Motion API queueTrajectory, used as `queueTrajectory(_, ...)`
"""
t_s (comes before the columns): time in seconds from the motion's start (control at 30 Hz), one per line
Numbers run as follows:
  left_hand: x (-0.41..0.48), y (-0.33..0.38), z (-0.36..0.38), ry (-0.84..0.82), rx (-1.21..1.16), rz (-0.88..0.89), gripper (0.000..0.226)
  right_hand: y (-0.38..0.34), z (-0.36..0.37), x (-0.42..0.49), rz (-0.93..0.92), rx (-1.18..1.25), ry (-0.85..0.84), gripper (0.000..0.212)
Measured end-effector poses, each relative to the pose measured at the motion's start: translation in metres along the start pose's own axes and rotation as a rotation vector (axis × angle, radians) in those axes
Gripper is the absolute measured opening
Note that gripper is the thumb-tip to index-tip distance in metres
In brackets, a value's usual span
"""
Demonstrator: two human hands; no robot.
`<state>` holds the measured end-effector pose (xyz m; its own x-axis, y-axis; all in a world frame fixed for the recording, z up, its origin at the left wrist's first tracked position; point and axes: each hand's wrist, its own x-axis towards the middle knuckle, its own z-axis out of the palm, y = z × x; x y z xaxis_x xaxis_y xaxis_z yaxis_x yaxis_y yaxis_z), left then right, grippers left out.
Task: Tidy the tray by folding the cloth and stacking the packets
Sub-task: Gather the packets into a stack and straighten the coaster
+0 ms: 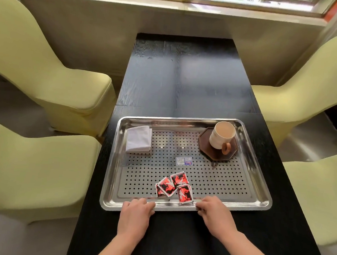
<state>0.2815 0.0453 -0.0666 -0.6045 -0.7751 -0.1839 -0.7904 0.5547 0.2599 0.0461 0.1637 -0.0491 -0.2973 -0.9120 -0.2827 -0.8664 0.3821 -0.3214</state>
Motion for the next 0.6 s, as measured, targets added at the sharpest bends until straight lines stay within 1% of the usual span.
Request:
queueTrajectory(0.23,-0.040,0.005,0.013,-0.034,0.021,-0.014,0.006,0.002,0.007,-0.032,-0.005,0.017,-0.053,0.012)
queueTrajectory(0.33,-0.058,-0.001,0.015,-0.091,0.058,-0.012,0.026,-0.005,0.016,-0.051,-0.006,0.030,-0.065,0.012)
queueTrajectory(0.4,-0.069,-0.004,0.016,-0.101,0.066,-0.018,0.035,-0.011,0.021,-0.064,-0.006,0.035,-0.060,0.014)
queueTrajectory(0.5,-0.084,-0.006,0.021,-0.132,0.034,-0.011,0.045,-0.017,0.029,-0.080,0.008,0.042,-0.072,0.018)
queueTrajectory(0.6,-0.099,-0.010,0.029,-0.207,-0.005,-0.011,0.050,-0.021,0.035,-0.093,0.007,0.044,-0.131,0.020)
